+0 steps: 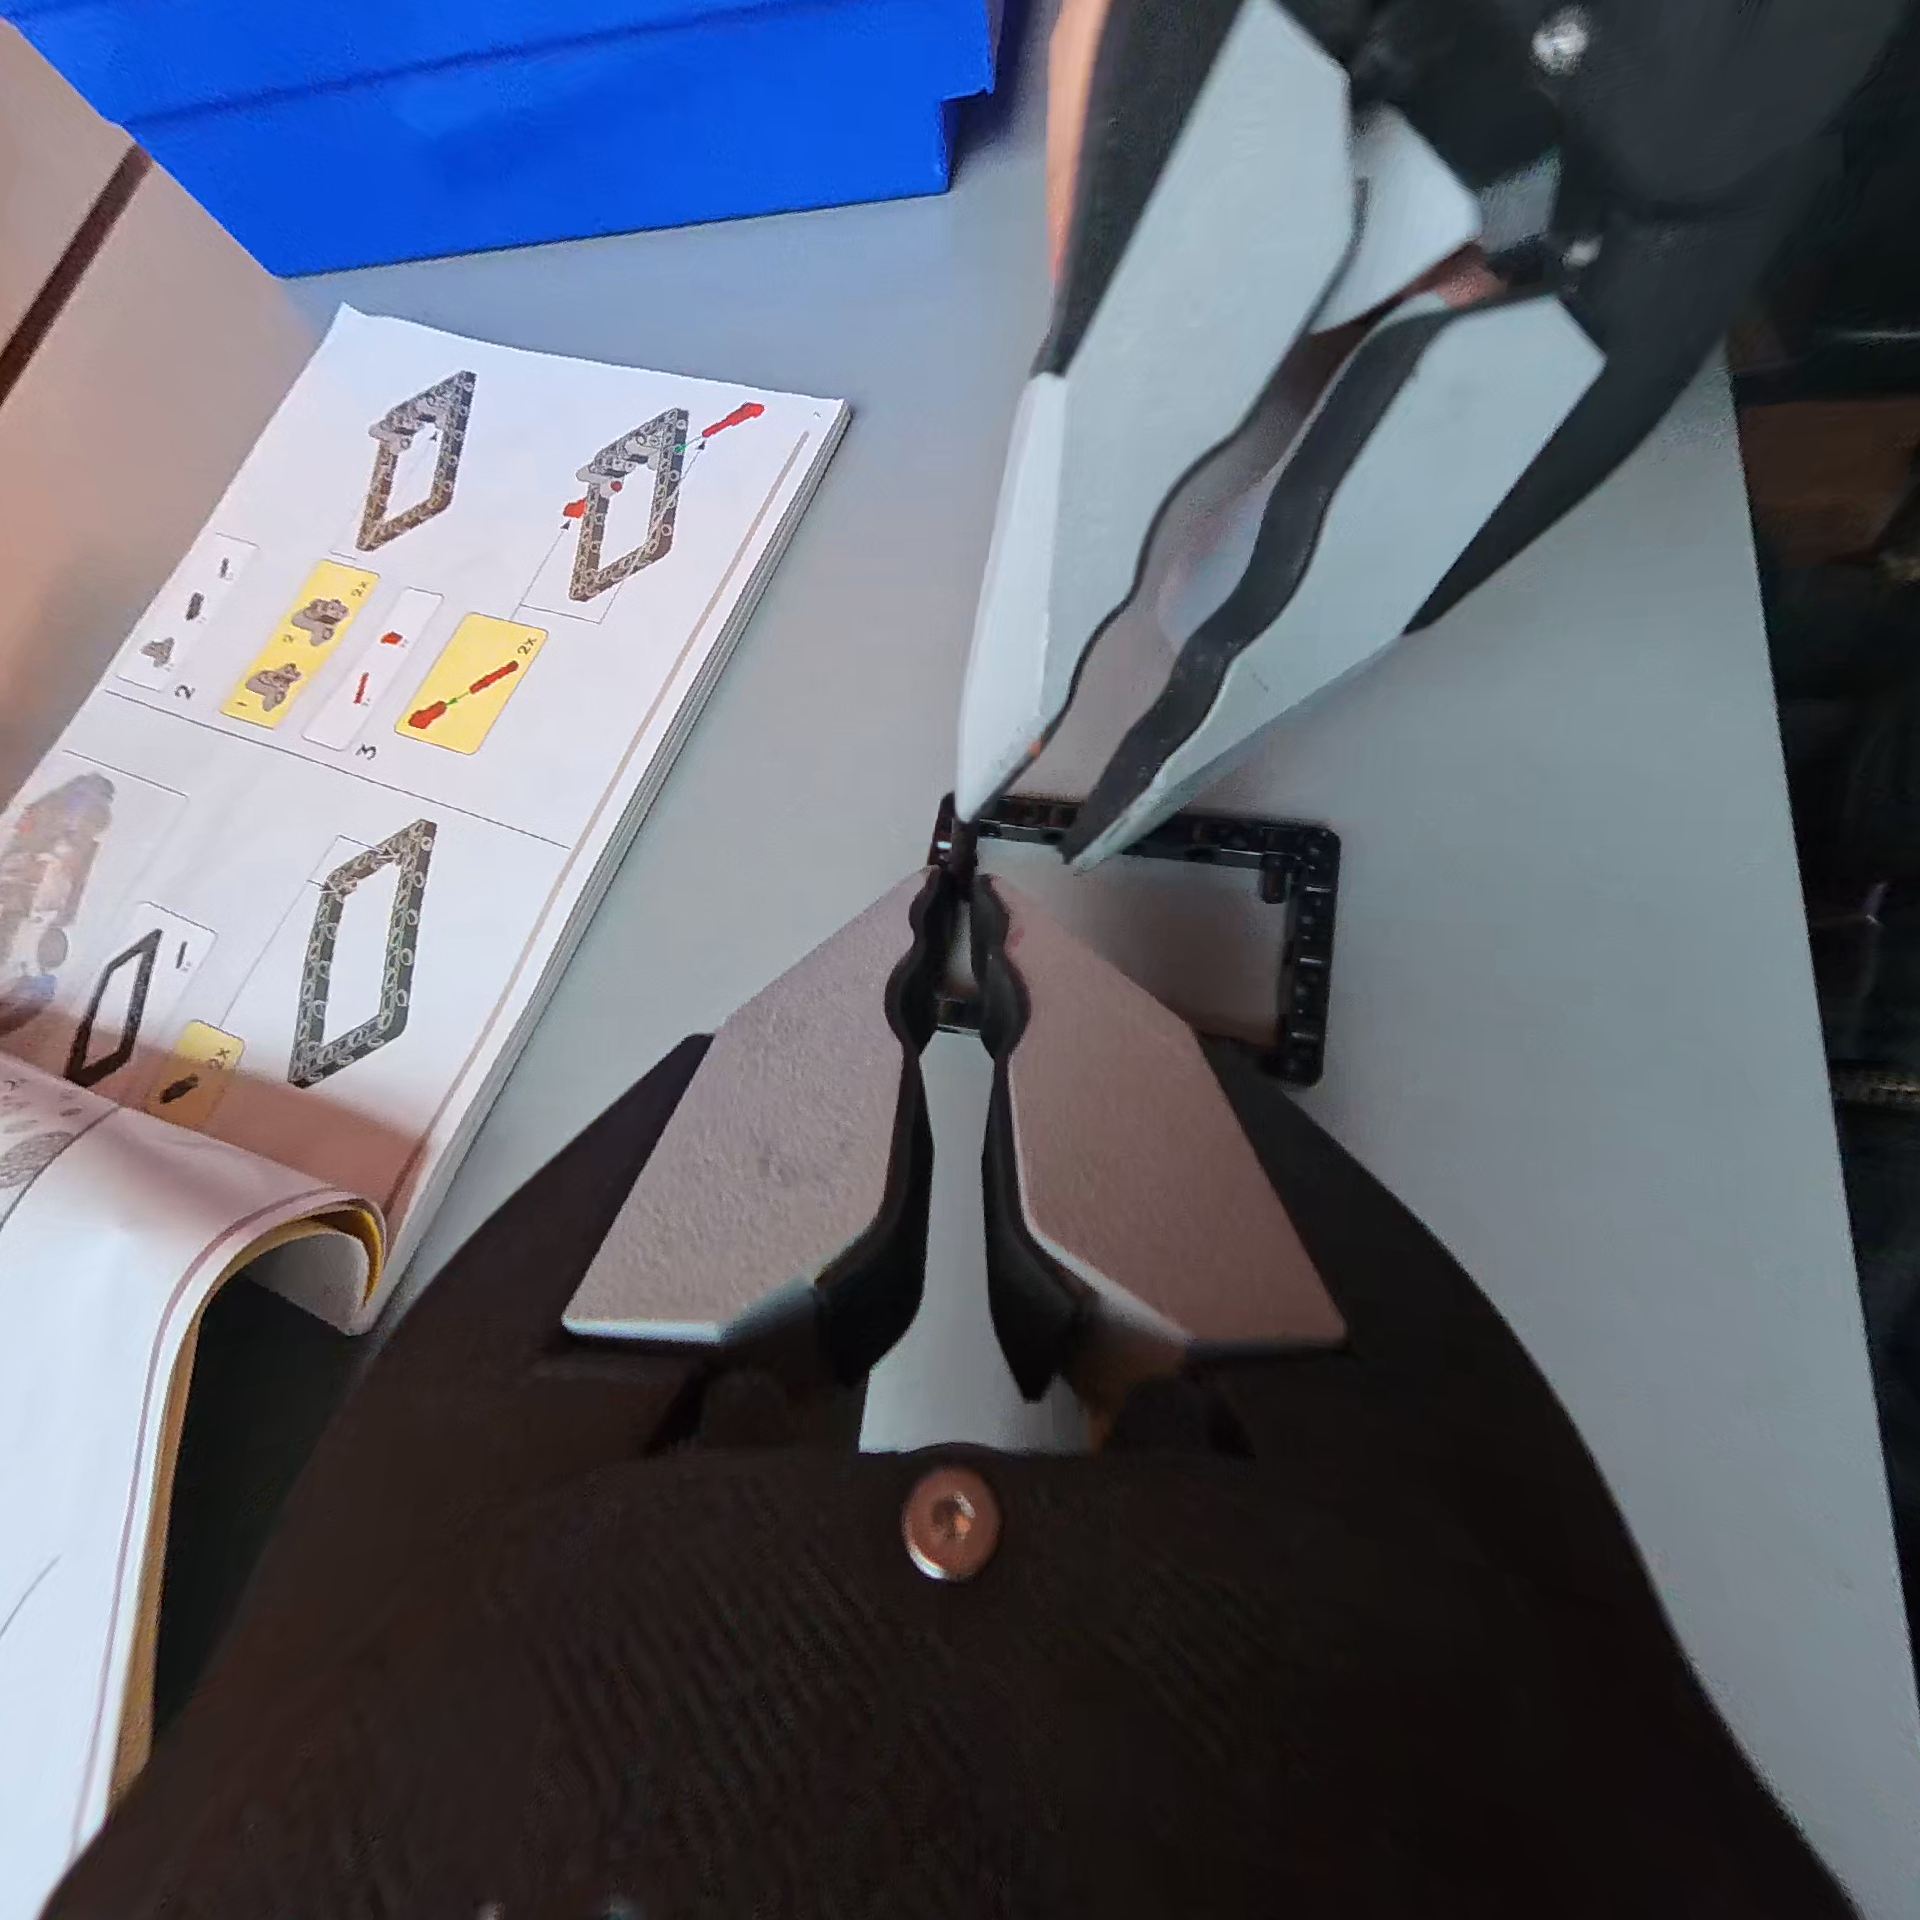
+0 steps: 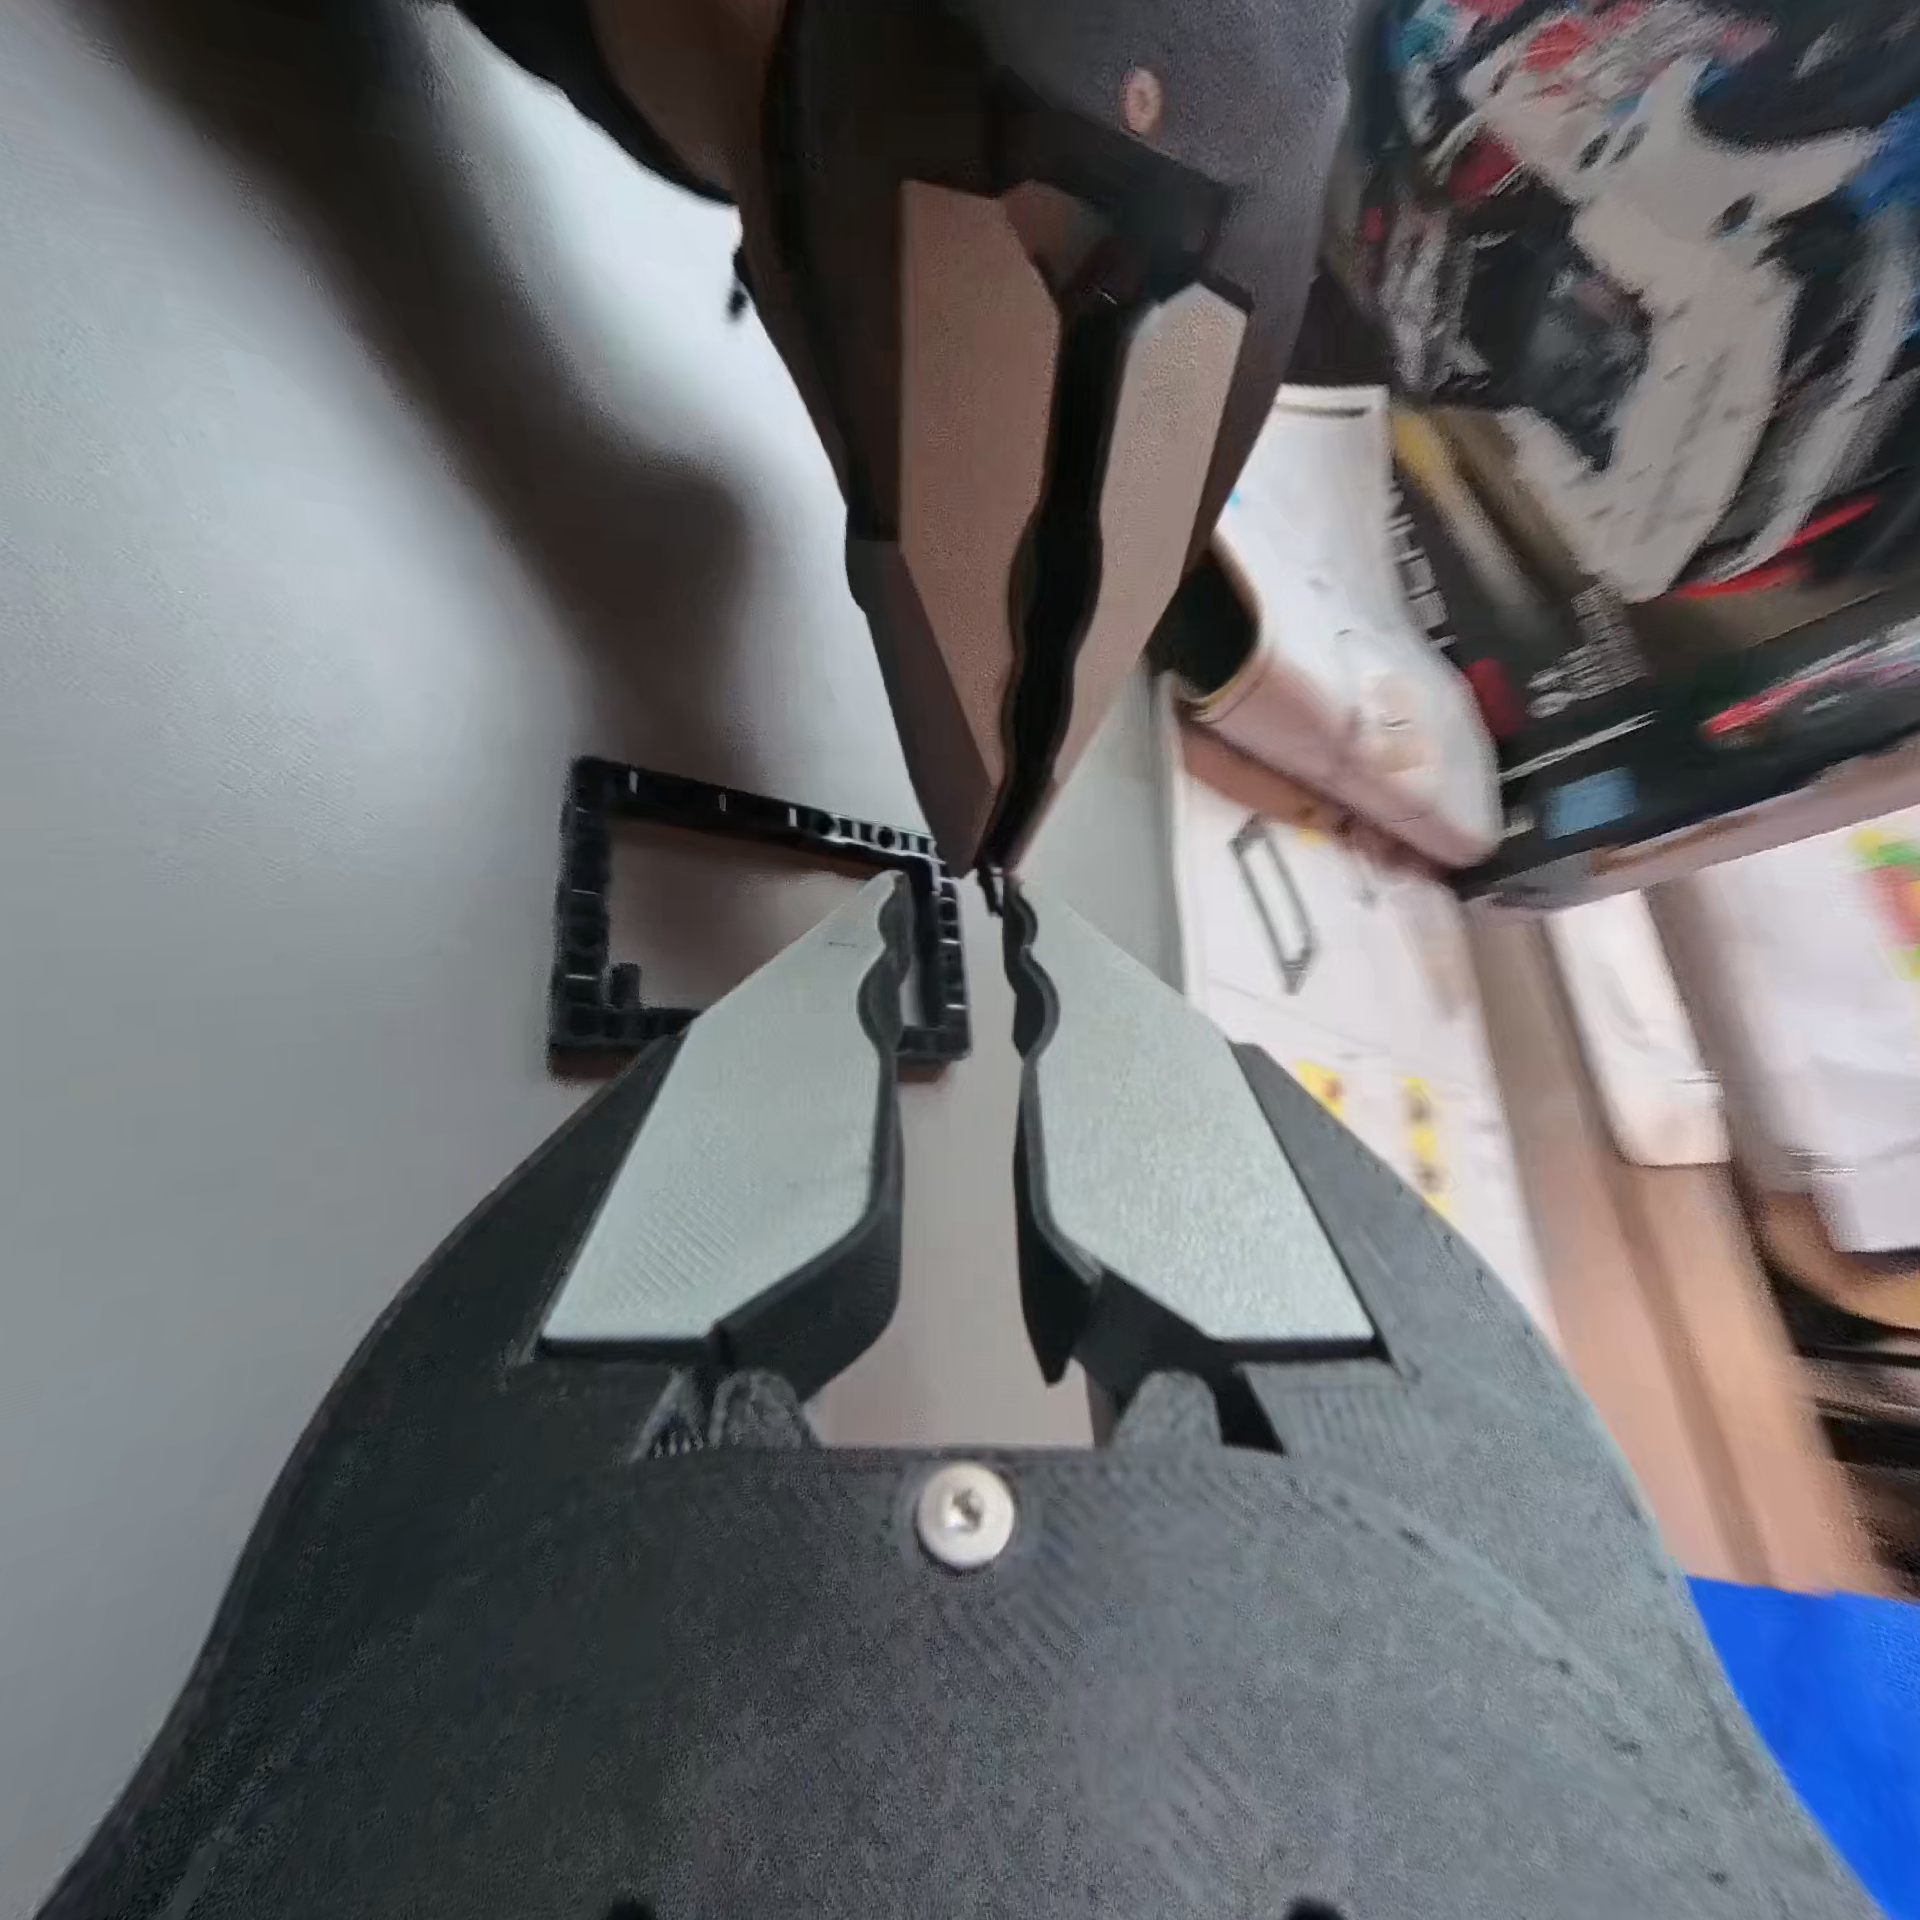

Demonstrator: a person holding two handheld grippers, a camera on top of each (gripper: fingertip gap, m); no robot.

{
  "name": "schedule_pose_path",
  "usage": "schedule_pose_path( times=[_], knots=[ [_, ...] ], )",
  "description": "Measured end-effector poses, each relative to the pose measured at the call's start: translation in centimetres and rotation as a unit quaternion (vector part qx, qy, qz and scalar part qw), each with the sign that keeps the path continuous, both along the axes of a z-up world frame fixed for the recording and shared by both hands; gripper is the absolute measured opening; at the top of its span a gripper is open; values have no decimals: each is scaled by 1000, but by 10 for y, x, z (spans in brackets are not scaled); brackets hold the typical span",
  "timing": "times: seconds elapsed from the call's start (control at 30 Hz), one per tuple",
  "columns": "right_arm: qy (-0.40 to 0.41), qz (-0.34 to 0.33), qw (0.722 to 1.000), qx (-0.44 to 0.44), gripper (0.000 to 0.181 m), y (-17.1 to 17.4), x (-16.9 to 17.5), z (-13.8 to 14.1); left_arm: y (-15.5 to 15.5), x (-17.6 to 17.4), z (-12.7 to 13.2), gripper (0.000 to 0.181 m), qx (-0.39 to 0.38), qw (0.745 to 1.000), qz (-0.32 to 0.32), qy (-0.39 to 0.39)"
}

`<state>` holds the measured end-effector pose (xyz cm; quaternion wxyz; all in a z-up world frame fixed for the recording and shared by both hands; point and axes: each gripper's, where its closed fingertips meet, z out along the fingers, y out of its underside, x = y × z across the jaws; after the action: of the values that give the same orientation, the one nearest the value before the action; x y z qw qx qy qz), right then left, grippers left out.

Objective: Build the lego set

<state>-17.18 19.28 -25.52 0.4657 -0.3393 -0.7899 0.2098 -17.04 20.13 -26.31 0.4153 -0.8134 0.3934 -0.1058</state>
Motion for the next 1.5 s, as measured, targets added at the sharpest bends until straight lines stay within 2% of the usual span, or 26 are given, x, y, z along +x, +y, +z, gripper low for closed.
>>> schedule_pose_path(
  times=[0.07, 0.2, 0.47, 0.57, 0.7, 0.87, 1.5],
  knots=[
    [-21, -6, 998, -64, 15, 4, 1, -5, 0, 2, 0, 1, 9, 1000, -8, 11],
    [-39, 2, 991, -129, 12, 6, 2, -7, 1, 4, 1, 1, 48, 998, -18, 45],
    [-33, 12, 981, -190, 0, 8, 3, 0, 1, 4, 8, 1, 94, 993, -26, 73],
    [-33, 15, 977, -212, 2, 8, 3, 2, 0, 5, 9, 1, 95, 992, -31, 75],
    [-23, 16, 986, -166, 3, 7, 3, 2, -2, 6, 8, 1, 70, 996, -31, 47],
    [-23, 26, 991, -130, 0, 3, 3, 0, -3, 7, 2, 2, 61, 996, -36, 56],
    [-41, 40, 990, -127, 1, 1, 5, -4, -6, 10, 3, 2, 60, 996, -45, 50]
  ],
)
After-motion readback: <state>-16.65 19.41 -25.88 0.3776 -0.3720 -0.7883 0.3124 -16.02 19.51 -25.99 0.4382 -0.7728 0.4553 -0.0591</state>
